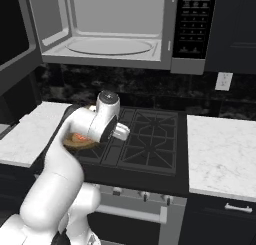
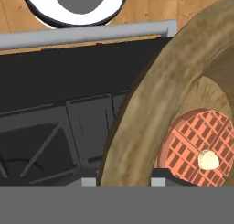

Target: Open the microwave, place the bowl with waffle inside the microwave, then close the microwave door and turn it on.

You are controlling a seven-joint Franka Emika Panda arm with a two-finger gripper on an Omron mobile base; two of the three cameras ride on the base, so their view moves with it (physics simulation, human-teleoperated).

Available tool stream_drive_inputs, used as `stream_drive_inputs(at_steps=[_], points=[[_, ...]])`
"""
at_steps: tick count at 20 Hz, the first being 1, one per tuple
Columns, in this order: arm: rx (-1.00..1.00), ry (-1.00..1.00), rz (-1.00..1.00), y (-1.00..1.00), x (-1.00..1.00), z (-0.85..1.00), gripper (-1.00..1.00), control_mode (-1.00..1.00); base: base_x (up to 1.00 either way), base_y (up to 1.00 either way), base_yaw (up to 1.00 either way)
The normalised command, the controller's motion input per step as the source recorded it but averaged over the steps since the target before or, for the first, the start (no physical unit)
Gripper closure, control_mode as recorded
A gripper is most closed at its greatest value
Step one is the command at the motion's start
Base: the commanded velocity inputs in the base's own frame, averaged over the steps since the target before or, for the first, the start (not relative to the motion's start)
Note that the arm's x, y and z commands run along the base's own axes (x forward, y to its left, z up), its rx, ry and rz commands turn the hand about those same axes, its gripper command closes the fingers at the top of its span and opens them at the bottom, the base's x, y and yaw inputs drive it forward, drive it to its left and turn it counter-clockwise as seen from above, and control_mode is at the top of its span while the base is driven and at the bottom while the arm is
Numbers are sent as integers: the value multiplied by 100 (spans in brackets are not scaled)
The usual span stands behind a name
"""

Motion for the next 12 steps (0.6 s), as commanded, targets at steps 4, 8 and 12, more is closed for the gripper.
stream_drive_inputs(at_steps=[4, 8, 12], points=[[3, 4, -45, -53, -38, 52, 100, -100, 0, 0, 0], [-2, 0, -52, -33, -28, 58, 100, -100, 0, 0, 0], [0, 4, -47, -27, -58, 62, 100, -100, 0, 0, 0]])
